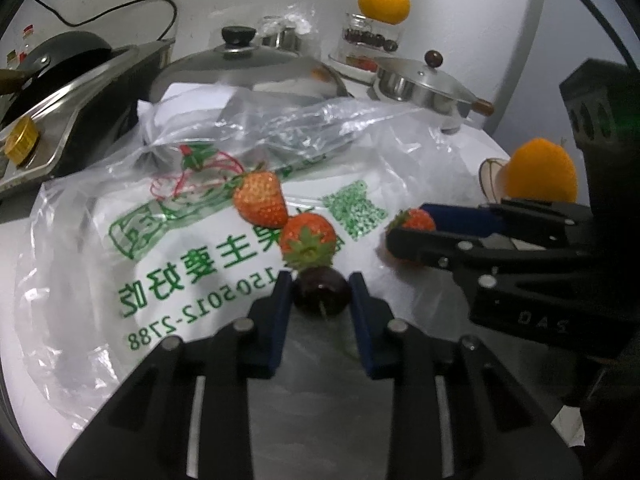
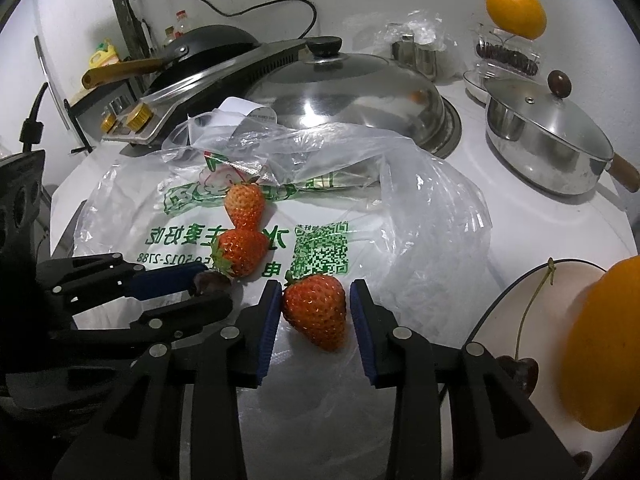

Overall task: Organize fruits
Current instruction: 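Lift the strawberry and cherry from the bag and carry both toward the white plate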

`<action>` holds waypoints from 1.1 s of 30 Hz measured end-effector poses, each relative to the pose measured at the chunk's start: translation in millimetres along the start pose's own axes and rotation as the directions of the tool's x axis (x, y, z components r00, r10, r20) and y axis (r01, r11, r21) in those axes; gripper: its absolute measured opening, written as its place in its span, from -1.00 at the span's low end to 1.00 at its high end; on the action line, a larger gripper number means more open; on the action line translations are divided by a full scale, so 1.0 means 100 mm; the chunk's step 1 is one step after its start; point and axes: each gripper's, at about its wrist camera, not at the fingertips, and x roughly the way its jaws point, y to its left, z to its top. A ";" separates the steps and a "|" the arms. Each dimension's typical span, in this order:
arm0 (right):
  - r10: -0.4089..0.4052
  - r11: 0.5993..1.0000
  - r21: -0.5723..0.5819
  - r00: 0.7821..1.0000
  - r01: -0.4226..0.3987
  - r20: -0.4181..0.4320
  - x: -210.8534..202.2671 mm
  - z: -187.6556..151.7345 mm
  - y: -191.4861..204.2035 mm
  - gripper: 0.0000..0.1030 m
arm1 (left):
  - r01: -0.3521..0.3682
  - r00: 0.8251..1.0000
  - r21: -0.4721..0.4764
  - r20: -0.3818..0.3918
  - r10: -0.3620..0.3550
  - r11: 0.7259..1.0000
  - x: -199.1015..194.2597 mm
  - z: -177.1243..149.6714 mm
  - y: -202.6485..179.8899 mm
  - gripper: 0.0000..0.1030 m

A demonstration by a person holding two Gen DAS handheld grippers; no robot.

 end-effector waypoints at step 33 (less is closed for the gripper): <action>-0.036 0.997 -0.063 0.991 0.044 0.130 -0.76 0.03 0.35 -0.33 | -0.019 0.990 0.033 0.141 0.014 0.999 -0.74 0.03 -0.16 -0.43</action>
